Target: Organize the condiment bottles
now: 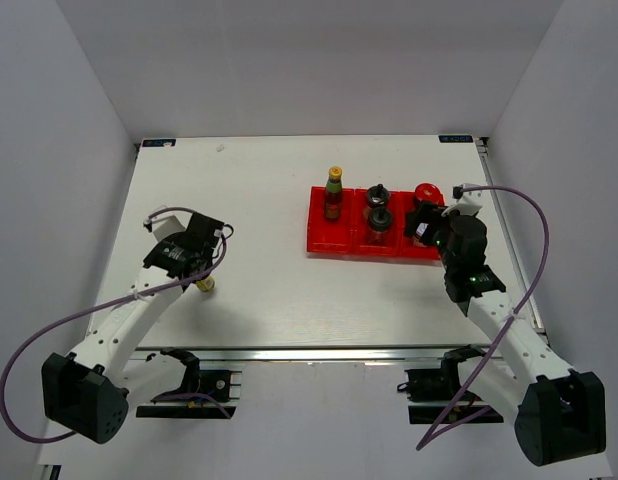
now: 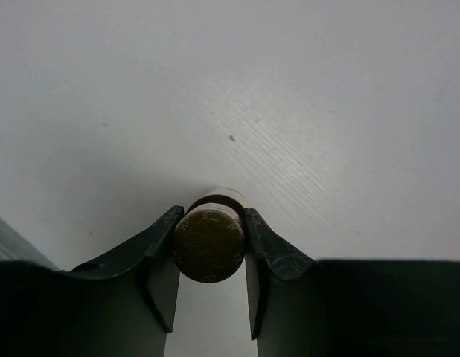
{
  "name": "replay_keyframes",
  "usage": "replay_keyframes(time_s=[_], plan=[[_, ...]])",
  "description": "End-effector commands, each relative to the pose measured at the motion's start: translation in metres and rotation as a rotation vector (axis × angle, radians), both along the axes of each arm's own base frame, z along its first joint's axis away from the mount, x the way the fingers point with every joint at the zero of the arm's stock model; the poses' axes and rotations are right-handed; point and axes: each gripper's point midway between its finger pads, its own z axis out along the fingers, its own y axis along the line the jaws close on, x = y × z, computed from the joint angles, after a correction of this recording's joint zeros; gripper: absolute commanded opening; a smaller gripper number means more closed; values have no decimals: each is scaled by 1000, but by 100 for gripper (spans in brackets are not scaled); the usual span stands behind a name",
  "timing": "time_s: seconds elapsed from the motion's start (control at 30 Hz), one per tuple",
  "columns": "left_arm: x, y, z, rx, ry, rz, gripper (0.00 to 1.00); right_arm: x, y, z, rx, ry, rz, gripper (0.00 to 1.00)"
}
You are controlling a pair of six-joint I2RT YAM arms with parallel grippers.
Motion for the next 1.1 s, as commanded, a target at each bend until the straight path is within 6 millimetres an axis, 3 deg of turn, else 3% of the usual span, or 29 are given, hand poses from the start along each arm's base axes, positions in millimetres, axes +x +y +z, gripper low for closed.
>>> replay_keyframes(time_s=[0.0, 0.17, 0.2, 0.27, 0.3, 0.33, 0.4, 0.43, 0.47, 0.53, 0.7, 1.0, 1.07], plan=[[38, -27, 53, -71, -189, -161, 0, 0, 4, 13, 15, -49, 25, 89], [64, -63, 81, -89, -246, -369, 0, -2, 3, 16, 22, -50, 20, 89], [73, -77, 94, -96, -288, -409, 0, -3, 0, 13, 19, -39, 9, 89], [86, -98, 97, -64, -273, -491, 0, -5, -4, 17, 25, -43, -20, 89], [95, -121, 108, -49, -283, -558, 0, -7, -10, 18, 27, -41, -54, 89], [96, -130, 123, -45, -315, -591, 0, -10, -10, 17, 33, -30, -55, 89], [108, -161, 128, -25, -322, -673, 0, -12, -18, 18, 44, -20, -106, 89], [115, -171, 144, -11, -349, -714, 0, -16, -21, 16, 44, -5, -122, 89], [122, -187, 138, -17, -333, -762, 0, -18, -27, 14, 46, 3, -153, 89], [131, -208, 152, -16, -373, -835, 0, -25, -34, 11, 55, 23, -195, 89], [149, -261, 148, 3, -377, -969, 0, -36, -51, 12, 71, 8, -288, 89], [165, -325, 145, 22, -399, -1117, 0, -41, -59, 7, 64, 3, -327, 89], [170, -335, 131, 35, -369, -1128, 0, -40, -59, 5, 60, 12, -328, 89]])
